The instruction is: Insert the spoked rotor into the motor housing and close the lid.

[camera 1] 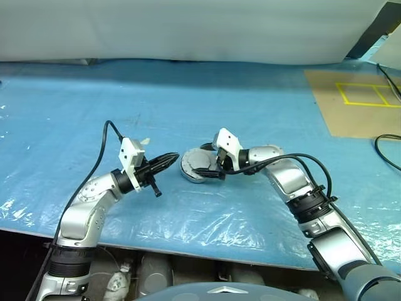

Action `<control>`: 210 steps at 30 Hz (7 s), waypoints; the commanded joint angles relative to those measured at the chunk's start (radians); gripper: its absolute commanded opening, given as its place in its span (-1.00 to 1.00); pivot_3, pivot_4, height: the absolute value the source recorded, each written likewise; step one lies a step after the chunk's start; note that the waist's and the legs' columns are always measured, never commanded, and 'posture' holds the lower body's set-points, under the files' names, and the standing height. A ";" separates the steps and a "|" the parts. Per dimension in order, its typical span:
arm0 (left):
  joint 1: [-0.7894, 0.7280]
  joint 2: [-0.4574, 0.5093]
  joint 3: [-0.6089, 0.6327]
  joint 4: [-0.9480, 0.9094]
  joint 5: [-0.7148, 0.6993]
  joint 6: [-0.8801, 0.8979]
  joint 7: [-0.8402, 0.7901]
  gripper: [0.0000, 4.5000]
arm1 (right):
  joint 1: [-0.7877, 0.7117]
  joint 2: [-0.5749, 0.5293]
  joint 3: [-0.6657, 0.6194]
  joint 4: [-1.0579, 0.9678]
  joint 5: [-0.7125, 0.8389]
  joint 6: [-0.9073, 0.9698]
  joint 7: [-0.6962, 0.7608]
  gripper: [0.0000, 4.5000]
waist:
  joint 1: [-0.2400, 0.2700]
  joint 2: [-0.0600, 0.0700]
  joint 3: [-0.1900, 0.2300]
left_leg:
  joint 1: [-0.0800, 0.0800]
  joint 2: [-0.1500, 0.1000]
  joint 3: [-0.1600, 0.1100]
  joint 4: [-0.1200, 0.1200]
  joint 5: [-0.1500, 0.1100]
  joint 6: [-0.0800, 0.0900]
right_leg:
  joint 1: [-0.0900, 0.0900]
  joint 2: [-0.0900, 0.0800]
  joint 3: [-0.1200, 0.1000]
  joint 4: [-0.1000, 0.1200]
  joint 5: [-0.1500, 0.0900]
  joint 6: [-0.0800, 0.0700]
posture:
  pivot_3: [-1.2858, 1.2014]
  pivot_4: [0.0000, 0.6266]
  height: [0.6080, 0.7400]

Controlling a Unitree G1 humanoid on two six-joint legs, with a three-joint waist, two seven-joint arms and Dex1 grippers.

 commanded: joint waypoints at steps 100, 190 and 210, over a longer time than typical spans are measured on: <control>-0.215 -0.003 -0.261 0.349 0.308 -0.087 -0.018 -1.00 | -0.009 0.081 -0.265 -0.090 0.134 0.192 -0.028 0.98 | 0.024 0.003 -0.004 | 0.014 -0.001 -0.001 -0.011 0.000 0.001 | 0.014 -0.002 0.002 -0.014 -0.001 0.000 | 0.03 -0.52 1.00; -0.200 -0.005 -0.220 0.329 0.272 -0.124 -0.050 -1.00 | 0.134 0.259 -0.540 0.075 0.547 0.820 -0.318 -0.36 | 0.015 0.005 -0.008 | 0.018 -0.002 0.001 -0.022 0.000 -0.001 | 0.012 -0.003 0.003 -0.016 -0.003 0.003 | 0.03 -0.52 1.00; -0.167 -0.009 0.186 0.082 -0.356 0.402 0.107 -1.00 | 0.054 0.305 -0.718 0.084 0.750 0.925 -0.352 -0.41 | -0.001 0.005 -0.006 | 0.011 -0.001 0.001 -0.022 0.000 -0.001 | 0.005 0.000 0.003 -0.015 -0.003 0.002 | 0.03 -0.52 1.00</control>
